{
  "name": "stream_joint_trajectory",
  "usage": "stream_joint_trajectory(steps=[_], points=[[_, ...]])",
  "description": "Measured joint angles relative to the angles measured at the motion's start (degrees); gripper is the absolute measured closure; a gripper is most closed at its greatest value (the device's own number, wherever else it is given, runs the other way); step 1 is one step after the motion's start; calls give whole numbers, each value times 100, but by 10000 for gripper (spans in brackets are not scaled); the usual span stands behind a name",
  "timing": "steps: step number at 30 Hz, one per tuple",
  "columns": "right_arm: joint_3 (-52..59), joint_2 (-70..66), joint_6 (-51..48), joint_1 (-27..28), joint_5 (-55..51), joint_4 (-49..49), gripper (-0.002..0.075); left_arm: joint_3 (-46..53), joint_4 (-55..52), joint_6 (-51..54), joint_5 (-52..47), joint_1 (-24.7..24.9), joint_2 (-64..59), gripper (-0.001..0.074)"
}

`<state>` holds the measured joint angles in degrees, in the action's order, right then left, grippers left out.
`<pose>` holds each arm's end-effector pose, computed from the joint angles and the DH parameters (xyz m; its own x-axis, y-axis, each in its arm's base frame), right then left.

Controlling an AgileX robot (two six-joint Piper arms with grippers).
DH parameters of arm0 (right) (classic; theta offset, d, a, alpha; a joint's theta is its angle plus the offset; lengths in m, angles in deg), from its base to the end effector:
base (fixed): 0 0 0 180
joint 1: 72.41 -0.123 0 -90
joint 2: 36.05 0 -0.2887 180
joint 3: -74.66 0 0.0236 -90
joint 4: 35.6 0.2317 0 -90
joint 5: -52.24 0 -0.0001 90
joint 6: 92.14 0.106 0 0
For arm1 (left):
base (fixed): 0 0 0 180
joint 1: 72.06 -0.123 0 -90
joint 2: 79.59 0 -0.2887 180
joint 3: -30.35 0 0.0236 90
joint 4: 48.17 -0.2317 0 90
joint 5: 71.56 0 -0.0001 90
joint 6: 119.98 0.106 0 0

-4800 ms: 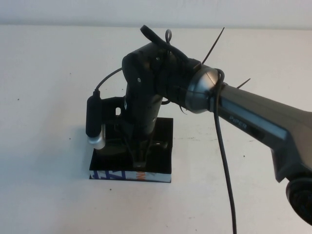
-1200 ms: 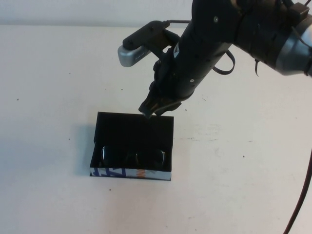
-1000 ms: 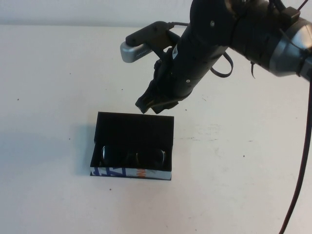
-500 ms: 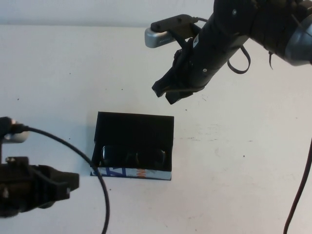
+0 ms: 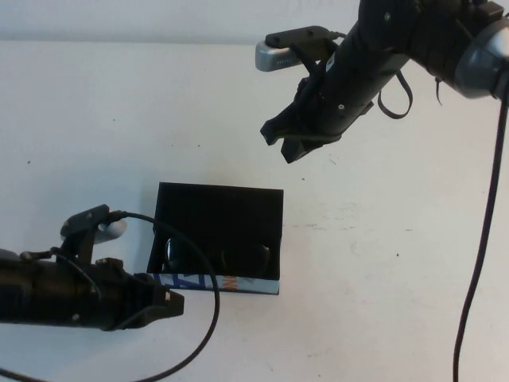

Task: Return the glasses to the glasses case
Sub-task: Close the glasses case

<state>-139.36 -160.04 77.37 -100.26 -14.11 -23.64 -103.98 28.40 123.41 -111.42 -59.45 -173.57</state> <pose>0.3757 0.2213 0.2911 -0.7512 -0.5059 -0.4241 -0.6040 0.7860 0.1322 0.2087 -0.1145 0.1775 -0.9152 0.0748 -0.3960 0.3250 0.7179 -0.6156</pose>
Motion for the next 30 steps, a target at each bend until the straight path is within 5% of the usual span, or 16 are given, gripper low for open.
stream_joint_trajectory(steps=[11, 30], points=[[-987, -823, -86, 142, -173, 347, 737, -54, 1839, 1825, 0, 0, -1016, 738], [-1390, -1617, -363, 155, 607, 1053, 737, -114, 2199, 2538, 129, 0, -1383, 738]])
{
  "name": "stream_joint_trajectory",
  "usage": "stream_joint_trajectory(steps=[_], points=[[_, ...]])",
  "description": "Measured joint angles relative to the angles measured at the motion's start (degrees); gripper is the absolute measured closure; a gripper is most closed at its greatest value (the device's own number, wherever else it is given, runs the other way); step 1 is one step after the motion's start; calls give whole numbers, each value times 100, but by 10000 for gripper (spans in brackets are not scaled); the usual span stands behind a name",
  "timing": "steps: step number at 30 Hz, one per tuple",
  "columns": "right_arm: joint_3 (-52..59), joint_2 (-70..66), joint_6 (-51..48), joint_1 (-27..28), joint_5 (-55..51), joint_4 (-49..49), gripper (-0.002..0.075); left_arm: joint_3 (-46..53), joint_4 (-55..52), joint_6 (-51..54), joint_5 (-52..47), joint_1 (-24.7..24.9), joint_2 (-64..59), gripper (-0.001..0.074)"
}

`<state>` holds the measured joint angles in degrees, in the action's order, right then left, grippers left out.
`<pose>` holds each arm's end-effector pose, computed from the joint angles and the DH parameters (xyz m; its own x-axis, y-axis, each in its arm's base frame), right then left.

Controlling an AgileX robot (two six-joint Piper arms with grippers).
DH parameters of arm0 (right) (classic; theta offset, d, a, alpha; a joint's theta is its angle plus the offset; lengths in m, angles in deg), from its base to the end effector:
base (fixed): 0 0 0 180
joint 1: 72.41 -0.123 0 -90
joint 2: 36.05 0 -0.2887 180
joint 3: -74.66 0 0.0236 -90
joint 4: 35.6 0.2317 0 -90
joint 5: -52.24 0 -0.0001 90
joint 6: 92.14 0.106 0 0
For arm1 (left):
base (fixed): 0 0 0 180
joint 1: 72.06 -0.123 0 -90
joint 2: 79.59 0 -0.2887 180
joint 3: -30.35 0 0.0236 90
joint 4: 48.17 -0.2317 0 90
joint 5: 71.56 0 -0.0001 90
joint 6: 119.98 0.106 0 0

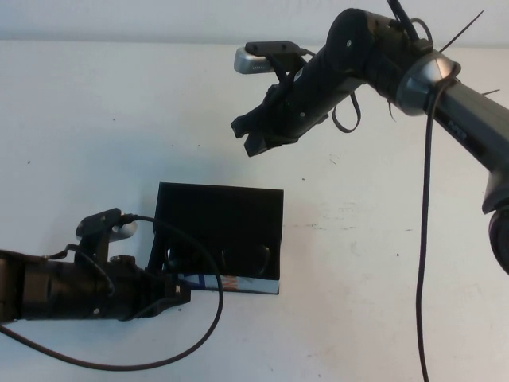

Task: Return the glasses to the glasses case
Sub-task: Close the glasses case

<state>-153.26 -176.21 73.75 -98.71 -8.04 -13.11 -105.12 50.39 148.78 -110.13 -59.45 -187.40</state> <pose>0.4355 0.2545 0.2354 -0.7550 -0.4193 -0.5042 -0.5981 0.7555 0.2674 0.2433 -0.1215 0.1348 -0.8946 0.0305 -0.4458 0.3314 0.7146 -0.6160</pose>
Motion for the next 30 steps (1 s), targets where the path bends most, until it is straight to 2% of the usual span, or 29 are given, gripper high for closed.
stream_joint_trajectory(steps=[5, 30], points=[[-37, -259, -4, 0, 269, 104, 737, 0, 0, 8, 0, 0, 0, 738], [-44, -606, -31, 0, -920, 766, 737, 0, 14, 8, 0, 0, 0, 738]])
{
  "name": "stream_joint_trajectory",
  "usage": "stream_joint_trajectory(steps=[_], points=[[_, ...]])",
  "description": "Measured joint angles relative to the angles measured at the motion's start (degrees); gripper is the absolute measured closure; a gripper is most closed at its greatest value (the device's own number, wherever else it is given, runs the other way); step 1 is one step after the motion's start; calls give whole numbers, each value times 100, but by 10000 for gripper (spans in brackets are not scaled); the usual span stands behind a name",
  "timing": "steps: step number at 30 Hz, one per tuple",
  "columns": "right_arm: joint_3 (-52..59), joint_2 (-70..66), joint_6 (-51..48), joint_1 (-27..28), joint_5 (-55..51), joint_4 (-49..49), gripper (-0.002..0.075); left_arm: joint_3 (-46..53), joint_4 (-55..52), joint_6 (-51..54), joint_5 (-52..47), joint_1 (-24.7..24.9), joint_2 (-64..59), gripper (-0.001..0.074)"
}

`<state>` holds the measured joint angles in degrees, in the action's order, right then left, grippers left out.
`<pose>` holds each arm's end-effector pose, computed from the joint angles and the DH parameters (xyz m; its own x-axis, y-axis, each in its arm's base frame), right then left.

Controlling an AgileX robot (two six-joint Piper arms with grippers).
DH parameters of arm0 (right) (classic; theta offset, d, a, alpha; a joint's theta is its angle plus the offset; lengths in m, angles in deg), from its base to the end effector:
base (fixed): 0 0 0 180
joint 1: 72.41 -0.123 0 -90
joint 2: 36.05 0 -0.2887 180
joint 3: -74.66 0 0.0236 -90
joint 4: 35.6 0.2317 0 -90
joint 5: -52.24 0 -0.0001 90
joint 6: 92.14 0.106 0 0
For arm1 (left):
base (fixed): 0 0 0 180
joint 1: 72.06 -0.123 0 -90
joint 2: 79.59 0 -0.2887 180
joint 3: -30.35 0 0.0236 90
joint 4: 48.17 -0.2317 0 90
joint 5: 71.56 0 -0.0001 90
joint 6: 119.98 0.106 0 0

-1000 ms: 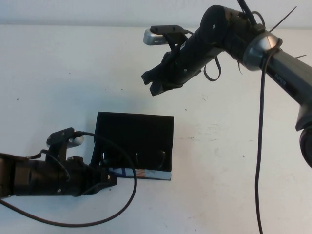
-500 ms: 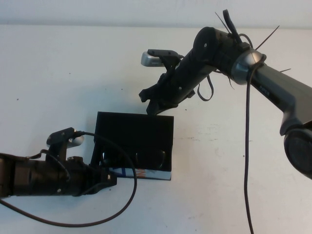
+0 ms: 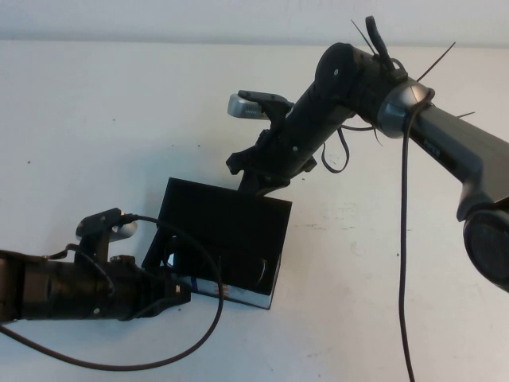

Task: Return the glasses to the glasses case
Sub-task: Close the glasses case

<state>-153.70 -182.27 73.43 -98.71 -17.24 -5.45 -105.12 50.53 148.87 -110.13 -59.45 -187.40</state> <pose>0.4241 0.2652 0.1851 -0.8369 -0.4638 -0.2907 -0.5474 0.7125 0.4389 0.2434 -0.1215 0.1349 -0.8943 0.0292 -0.4466 0.3311 0.7146 -0.6162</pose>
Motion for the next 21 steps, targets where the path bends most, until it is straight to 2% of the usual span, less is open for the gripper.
stream_joint_trajectory(steps=[12, 21], points=[[-58, 74, -120, -61, -28, 398, 737, 0, 0, 3, 9, 0, 0, 738], [234, 611, -120, -678, -62, 147, 737, 0, 0, 112, 9, 0, 0, 738]])
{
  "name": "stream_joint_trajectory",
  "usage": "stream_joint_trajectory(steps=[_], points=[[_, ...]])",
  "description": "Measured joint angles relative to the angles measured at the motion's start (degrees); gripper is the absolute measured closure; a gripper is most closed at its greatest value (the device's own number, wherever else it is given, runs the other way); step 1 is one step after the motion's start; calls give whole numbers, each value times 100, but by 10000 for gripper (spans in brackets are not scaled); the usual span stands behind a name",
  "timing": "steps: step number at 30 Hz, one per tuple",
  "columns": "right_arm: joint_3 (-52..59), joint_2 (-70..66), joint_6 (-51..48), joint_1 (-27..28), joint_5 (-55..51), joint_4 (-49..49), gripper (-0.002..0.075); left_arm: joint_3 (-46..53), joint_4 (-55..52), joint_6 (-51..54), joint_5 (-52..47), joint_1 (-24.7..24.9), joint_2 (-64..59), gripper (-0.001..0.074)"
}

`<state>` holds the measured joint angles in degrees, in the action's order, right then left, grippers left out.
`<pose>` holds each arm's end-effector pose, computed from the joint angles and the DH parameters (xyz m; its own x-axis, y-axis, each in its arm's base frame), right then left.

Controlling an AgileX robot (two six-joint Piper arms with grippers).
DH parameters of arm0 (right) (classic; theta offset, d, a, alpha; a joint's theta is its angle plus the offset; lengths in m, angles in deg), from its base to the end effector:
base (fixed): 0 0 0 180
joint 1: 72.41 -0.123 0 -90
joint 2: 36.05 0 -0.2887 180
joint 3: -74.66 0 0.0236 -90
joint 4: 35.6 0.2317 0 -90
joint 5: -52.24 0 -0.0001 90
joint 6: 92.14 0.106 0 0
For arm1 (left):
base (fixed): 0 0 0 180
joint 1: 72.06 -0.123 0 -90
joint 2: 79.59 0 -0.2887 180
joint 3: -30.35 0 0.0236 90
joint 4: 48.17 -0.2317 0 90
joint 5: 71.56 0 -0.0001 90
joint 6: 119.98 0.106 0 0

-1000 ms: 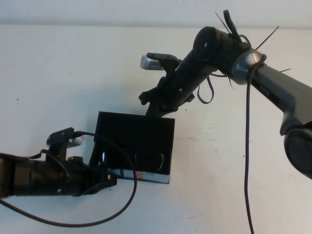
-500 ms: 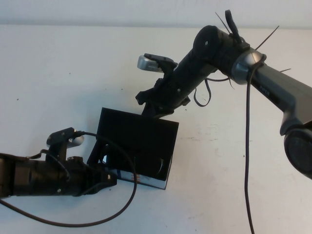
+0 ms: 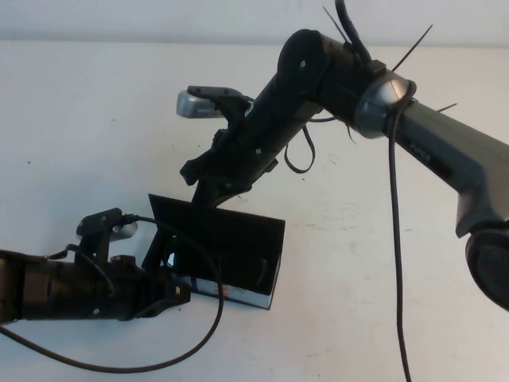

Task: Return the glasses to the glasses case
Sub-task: Close the glasses case

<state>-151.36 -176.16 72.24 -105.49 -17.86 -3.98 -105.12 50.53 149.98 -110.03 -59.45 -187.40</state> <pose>0.3771 0.3081 0.2279 -0.7506 -0.5575 -0.3547 -0.6599 0.6062 0.4438 0.2435 -0.1213 0.1348 -0.8877 0.0430 -0.4585 0.3478 0.7151 -0.6063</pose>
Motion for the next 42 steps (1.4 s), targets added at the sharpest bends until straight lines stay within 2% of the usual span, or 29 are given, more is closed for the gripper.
stream_joint_trajectory(steps=[4, 9, 16, 25, 33, 38, 42], points=[[306, 92, 60, -126, 0, -23, 737, 0, -127, -13, 15, 0, 14, 738], [722, 260, 69, -265, 0, -130, 737, -8, -771, -425, 320, 0, 250, 738], [1121, 497, 69, -395, 0, -165, 737, -8, -2238, -1876, 648, 0, 886, 738], [1593, 535, 69, -409, 29, -313, 737, 2, -4034, -3716, 727, 0, 2714, 738], [1690, 836, 69, -433, 67, -429, 737, 36, -4351, -3917, 1199, 0, 4548, 738], [1755, 1627, 82, -458, 46, -790, 737, 44, -4487, -3917, 1820, 0, 5679, 738], [2289, 2559, 82, -467, 46, -906, 737, 238, -4487, -3917, 2167, 0, 6550, 738]])
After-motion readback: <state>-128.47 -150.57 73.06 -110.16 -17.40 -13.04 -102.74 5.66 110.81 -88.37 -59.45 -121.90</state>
